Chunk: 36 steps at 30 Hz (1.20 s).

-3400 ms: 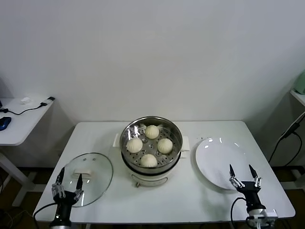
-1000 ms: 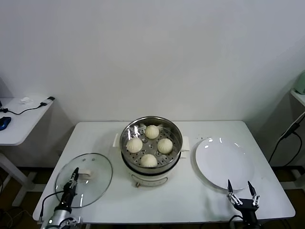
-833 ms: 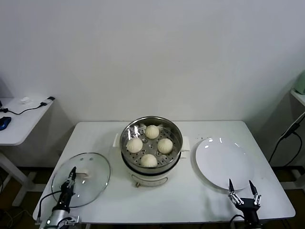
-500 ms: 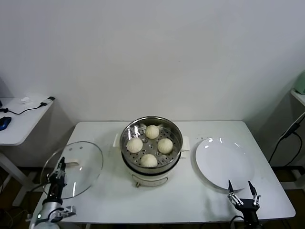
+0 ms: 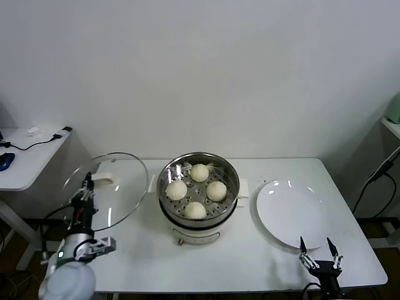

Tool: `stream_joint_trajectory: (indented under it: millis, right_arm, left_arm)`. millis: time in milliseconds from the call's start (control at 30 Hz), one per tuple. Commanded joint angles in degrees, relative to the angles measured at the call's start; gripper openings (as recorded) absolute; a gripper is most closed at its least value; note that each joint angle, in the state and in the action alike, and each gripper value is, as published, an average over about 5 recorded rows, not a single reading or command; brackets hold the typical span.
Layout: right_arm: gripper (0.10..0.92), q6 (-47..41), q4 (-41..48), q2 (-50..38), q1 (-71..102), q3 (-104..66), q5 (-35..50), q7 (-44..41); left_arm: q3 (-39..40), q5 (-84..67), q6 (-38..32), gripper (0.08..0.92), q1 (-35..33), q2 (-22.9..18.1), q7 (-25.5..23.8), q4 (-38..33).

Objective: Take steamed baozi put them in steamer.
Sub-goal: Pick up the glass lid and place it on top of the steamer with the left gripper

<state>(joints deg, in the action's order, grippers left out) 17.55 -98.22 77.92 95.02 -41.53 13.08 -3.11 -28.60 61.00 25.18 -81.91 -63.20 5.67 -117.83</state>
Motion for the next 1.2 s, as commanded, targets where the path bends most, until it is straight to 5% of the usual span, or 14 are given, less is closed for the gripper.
stream_joint_trajectory:
  millis: [33, 300, 767, 1200]
  right_arm:
    - [0.823, -1.35, -1.29, 0.66, 0.29, 0.41, -2.45, 0.47]
    - [0.823, -0.63, -0.7, 1.18, 0.94, 1.32, -2.64, 0.58]
    - [0.823, -0.63, -1.43, 1.24, 1.44, -0.13, -2.47, 1.17]
    - [0.823, 0.47, -0.99, 0.32, 1.64, -1.13, -1.36, 1.8]
  left_arm:
    - [22.61, 11.95, 14.65, 0.138, 10.52, -1.55, -12.92, -7.71]
    - [31.83, 18.3, 17.78, 0.138, 18.71, -9.27, -18.68, -3.09]
    - [40.16, 22.27, 18.61, 0.138, 25.96, -17.13, -19.27, 5.89]
    - [40.91, 21.57, 18.75, 0.138, 28.62, -18.88, -18.39, 12.35]
